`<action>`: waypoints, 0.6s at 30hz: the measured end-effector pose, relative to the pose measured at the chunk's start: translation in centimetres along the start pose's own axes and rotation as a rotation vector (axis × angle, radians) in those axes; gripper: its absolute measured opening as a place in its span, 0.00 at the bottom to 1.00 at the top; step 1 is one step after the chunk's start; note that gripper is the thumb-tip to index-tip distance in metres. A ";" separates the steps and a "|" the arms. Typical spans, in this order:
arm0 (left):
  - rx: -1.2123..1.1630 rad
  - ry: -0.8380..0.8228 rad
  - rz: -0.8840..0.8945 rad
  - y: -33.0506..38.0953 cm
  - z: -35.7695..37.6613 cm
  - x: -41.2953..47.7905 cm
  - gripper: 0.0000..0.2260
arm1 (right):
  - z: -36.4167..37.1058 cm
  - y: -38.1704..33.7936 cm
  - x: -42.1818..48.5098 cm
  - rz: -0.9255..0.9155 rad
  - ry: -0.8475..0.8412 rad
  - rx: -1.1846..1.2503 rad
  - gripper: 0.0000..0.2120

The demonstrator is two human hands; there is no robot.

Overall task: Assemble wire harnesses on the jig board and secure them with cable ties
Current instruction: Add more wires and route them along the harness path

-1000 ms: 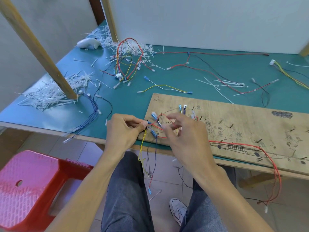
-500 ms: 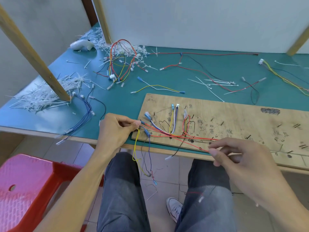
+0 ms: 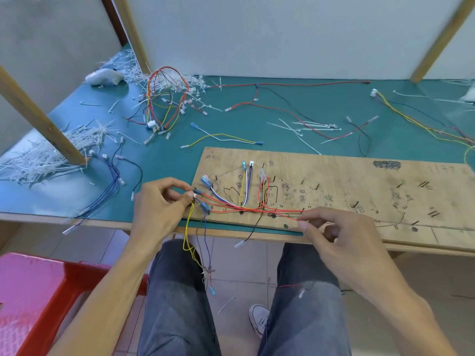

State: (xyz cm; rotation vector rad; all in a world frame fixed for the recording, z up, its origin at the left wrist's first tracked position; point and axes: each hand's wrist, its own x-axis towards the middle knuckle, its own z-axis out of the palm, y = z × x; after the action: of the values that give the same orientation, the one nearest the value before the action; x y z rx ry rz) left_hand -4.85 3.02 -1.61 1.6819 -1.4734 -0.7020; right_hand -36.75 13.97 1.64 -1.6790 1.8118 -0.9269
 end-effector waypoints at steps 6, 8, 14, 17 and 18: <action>0.106 -0.045 0.071 0.2 -0.6 0.2 0.12 | 0.3 1.1 -0.3 -0.026 0.057 -0.048 0.07; 0.124 -0.058 0.096 0.4 -0.8 0.3 0.12 | 0.5 1.7 -0.8 -0.025 0.038 -0.037 0.07; 0.475 -0.193 0.115 2.4 -2.3 0.5 0.08 | 0.9 2.9 -1.1 0.016 -0.008 0.032 0.07; 0.714 -0.184 0.232 5.0 -2.2 0.3 0.10 | 0.9 3.2 -1.1 0.034 -0.026 0.054 0.06; 0.730 -0.127 0.334 6.1 -1.6 0.0 0.10 | 0.9 3.3 -1.1 0.038 -0.030 0.066 0.05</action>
State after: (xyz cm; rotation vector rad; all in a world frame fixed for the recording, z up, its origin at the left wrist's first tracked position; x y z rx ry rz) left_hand -6.93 3.20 4.35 1.8418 -2.2111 -0.0749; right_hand -38.05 14.91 -1.56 -1.6040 1.7682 -0.9304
